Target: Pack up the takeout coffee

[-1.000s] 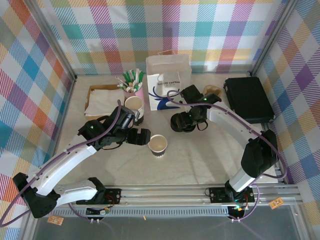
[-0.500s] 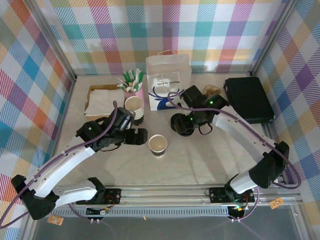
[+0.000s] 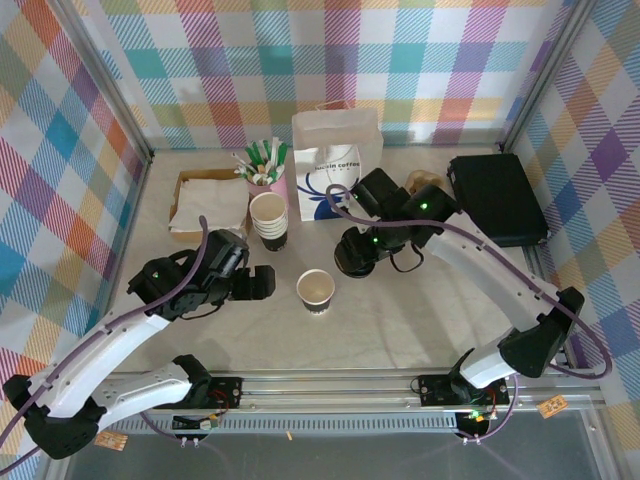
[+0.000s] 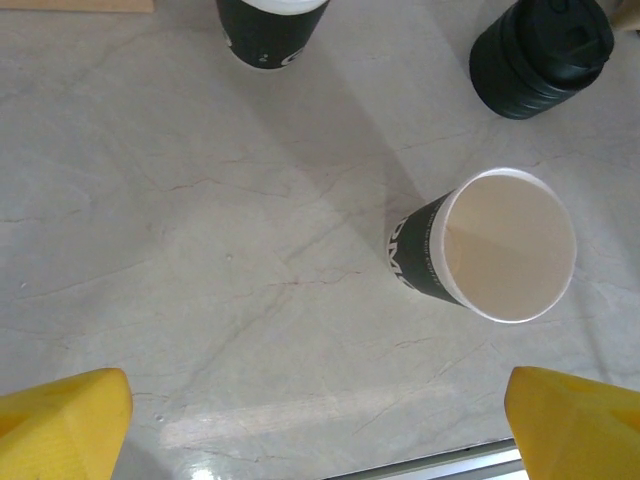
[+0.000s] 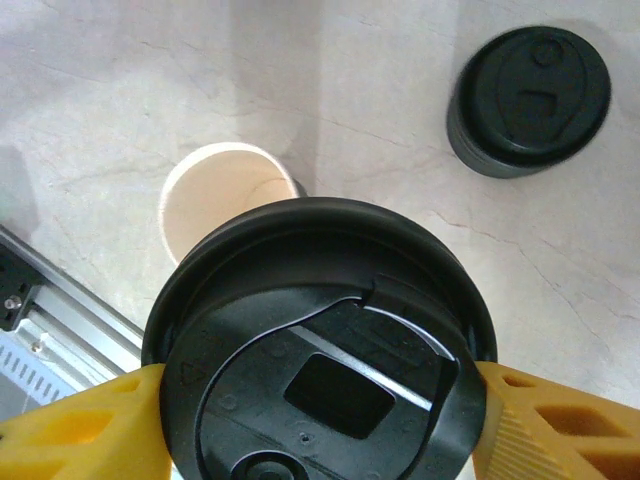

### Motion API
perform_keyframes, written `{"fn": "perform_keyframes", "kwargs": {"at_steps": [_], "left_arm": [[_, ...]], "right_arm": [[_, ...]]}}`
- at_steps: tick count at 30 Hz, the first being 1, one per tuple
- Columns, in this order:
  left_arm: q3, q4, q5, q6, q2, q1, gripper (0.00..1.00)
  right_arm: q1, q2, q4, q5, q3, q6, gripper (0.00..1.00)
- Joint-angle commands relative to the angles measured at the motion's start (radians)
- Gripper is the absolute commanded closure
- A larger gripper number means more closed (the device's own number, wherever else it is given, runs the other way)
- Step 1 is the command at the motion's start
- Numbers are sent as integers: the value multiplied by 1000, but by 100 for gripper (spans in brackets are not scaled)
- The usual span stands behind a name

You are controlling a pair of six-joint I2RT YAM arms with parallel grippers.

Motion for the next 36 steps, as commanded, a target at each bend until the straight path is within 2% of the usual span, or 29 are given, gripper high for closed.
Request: {"fn": "perform_keyframes", "kwargs": {"at_steps": [1,7,13,18,26,36], "left_arm": [[-16,-25,-37,-27,-12,-6,5],[0,-71,-54,-41,16,-5,5],[-24,-62,-92,-88,-8,-5,5],[-60,-69,-105,-110,-21,-5,5],[-123,-103,-126,-140,-91,-4,5],[-157,-116,-109,-104,-148,-3,5]], "right_arm": [[23,39,-38,-18,57,12,36],[56,98,-55,-24,120,0,38],[107,166,-89,47,198,-13,38],[123,208,-131,49,249,11,38],[163,255,-135,58,241,16,38],[215,332,-103,84,236,-1,38]]}}
